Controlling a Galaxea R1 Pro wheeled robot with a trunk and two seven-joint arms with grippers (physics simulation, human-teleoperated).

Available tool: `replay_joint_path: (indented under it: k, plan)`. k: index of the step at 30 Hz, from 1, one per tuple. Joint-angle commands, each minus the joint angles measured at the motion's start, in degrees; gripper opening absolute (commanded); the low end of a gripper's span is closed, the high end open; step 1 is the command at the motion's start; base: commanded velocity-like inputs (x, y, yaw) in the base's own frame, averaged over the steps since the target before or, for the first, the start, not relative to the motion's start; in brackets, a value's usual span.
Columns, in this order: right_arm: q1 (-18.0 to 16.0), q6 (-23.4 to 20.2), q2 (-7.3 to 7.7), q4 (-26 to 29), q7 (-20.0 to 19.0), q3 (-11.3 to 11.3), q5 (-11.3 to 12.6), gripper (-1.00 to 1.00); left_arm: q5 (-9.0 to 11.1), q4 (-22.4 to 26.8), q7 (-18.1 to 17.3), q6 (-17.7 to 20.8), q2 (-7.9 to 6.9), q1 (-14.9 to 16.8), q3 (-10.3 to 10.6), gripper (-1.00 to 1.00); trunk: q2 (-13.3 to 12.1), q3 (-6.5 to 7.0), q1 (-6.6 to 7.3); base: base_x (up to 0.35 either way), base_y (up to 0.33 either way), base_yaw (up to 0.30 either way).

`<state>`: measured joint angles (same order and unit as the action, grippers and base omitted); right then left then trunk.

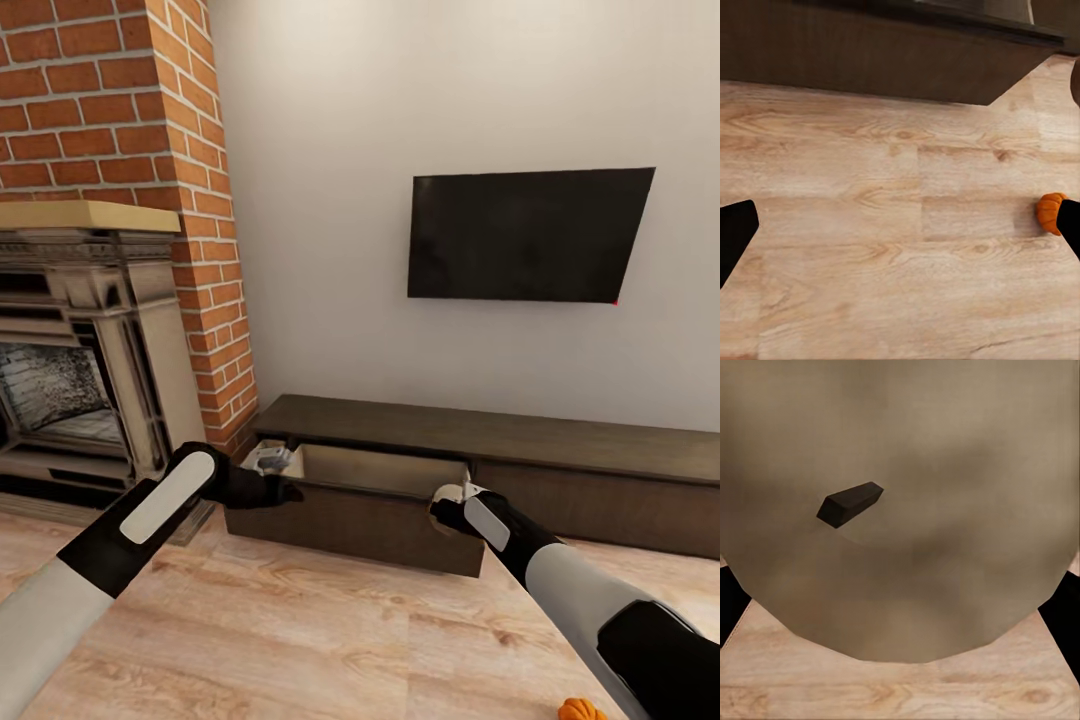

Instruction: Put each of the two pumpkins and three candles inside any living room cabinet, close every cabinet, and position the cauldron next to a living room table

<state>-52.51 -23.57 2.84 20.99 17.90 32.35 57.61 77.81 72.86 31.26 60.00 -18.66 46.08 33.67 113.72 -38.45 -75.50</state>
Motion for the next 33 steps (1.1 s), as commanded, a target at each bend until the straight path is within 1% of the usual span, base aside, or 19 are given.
replay_joint_path:
  k: [1, 5, 12, 15, 23, 33]
  plan:
    - [-0.05, -0.17, 0.05, 0.17, 0.48, 0.44, 0.48, -1.0, 0.56, 0.1, 0.55, 0.0, -0.08, 0.06, 0.13, 1.0, 0.03, -0.07, -0.02, 0.29, 0.149, 0.0]
    - [-0.05, -0.19, 0.0, 0.19, 0.54, 0.44, 0.48, -1.0, 0.55, 0.6, 0.55, 0.0, -0.12, 0.02, 0.19, 1.0, 0.03, -0.07, -0.02, 0.292, 0.15, 0.0]
    - [-0.01, -0.1, 0.04, 0.51, 0.4, 0.4, 0.54, -1.0, 0.51, 2.99, 0.55, 0.0, -0.27, -0.1, 0.25, 1.0, 0.03, -0.07, -0.02, 0.3, 0.143, -0.007]
    - [0.0, -0.09, 0.03, 0.53, 0.32, 0.4, 0.56, -1.0, 0.51, 3.49, 0.55, 0.0, -0.3, -0.13, 0.25, 1.0, 0.03, -0.1, -0.02, 0.303, 0.137, -0.138]
    - [0.03, -0.13, -0.01, 0.54, 0.17, 0.41, 0.55, -1.0, 0.5, 4.35, 0.55, 0.0, -0.42, -0.17, 0.26, 1.0, 0.03, -0.12, -0.02, 0.288, 0.169, -0.23]
    - [0.01, -0.15, -0.31, 0.55, 0.12, 0.43, 0.49, -1.0, 0.52, 5.14, 0.55, 0.0, -0.58, -0.18, 0.26, 1.0, 0.03, -0.12, -0.02, 0.272, 0.191, -0.035]
